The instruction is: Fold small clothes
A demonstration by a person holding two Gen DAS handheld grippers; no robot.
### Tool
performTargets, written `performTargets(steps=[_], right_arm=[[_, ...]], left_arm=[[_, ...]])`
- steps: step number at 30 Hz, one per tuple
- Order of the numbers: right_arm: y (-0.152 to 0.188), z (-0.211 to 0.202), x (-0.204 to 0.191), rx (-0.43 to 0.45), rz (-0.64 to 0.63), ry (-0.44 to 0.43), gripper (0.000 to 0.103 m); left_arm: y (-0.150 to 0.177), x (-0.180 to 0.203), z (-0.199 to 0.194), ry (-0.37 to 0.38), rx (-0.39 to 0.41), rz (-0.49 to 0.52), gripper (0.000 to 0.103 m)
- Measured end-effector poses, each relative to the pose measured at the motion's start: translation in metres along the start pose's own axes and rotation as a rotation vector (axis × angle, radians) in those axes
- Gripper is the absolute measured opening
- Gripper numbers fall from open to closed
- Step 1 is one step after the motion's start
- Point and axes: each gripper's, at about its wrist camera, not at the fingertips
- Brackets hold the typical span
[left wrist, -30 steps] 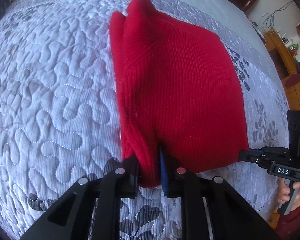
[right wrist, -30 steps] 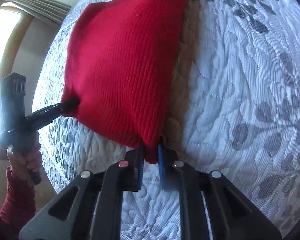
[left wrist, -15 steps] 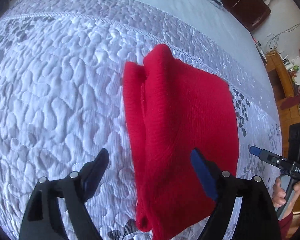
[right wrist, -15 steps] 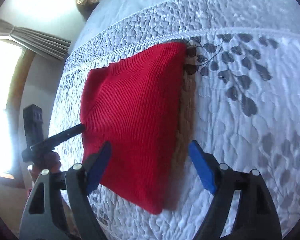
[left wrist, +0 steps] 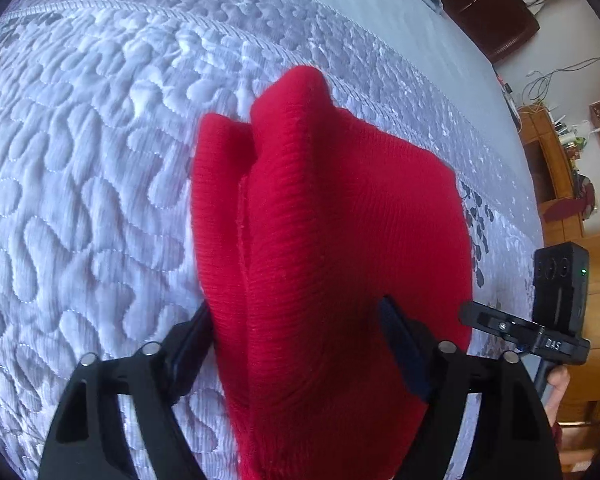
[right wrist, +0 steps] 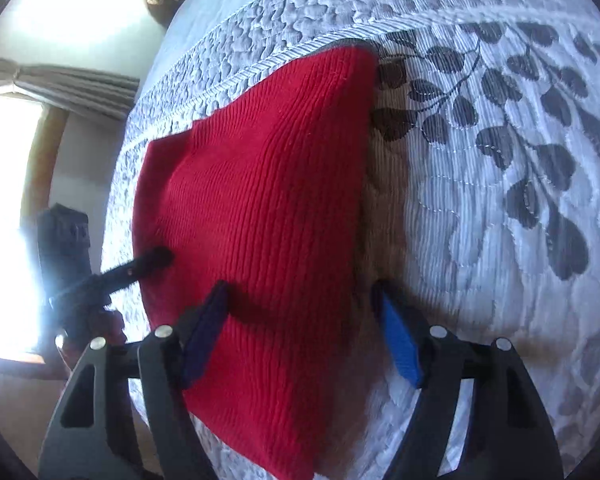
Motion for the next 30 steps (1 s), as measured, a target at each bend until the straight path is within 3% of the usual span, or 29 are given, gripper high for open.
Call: performTargets(steps=[1, 2, 3, 6, 15, 21, 26, 30], right_arm=[[0.0, 0.003, 0.001, 0.005, 0.014, -0.009, 0.065], [0.002, 0.004, 0.002, 0.006, 0.017, -0.023, 0.052], [0.004, 0.005, 0.002, 0.005, 0.019, -0.042, 0.047], [0.013, -0.008, -0.002, 0.031, 0.003, -0.055, 0.036], [0.03, -0.055, -0.014, 0.034, -0.015, -0.028, 0.03], [0.066, -0.119, -0.006, 0.03, -0.063, 0.045, 0.029], [0.115, -0.191, 0.02, 0.057, -0.076, 0.093, 0.029], [0.137, -0.21, 0.06, 0.059, -0.023, 0.126, 0.03]], left_arm=[[0.001, 0.001, 0.002, -0.003, -0.001, -0.004, 0.064], [0.003, 0.002, 0.002, 0.0, 0.004, -0.006, 0.054], [0.004, 0.0, 0.002, 0.03, 0.003, -0.022, 0.042], [0.008, -0.009, 0.0, 0.099, 0.003, -0.102, 0.036], [0.037, 0.03, -0.012, 0.112, 0.005, -0.109, 0.034], [0.08, 0.103, -0.021, 0.144, -0.004, -0.053, 0.034], [0.124, 0.167, -0.021, 0.177, 0.009, 0.032, 0.034], [0.158, 0.195, 0.006, 0.173, -0.032, 0.046, 0.034]])
Point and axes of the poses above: each gripper's, at about its wrist camera, not at the fingertips, and z roughly the way its jaws point, x to its right, y to its underside, and after that the axes turned 3 degrees about x, right-handed
